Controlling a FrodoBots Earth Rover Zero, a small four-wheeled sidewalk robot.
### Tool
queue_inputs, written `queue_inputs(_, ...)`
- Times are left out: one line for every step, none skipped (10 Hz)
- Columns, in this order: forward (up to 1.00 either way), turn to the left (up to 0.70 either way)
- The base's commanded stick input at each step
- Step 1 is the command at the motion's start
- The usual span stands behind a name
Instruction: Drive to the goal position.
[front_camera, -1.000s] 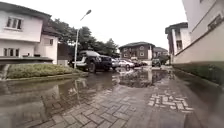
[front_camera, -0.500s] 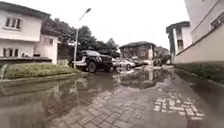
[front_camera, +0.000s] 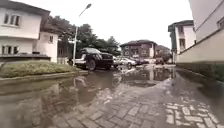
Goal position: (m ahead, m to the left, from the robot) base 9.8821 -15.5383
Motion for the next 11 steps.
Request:
queue_inputs(0.70, 0.00)
queue_inputs(0.70, -0.01)
queue_inputs(0.70, -0.05)
queue_inputs(0.70, -0.09)
queue_inputs(0.70, -0.13)
queue_inputs(0.70, -0.23)
queue_inputs(0.70, -0.35)
queue_inputs(0.70, -0.35)
queue_inputs(0.70, -0.35)
queue_inputs(0.70, -0.35)
queue_inputs(0.70, -0.35)
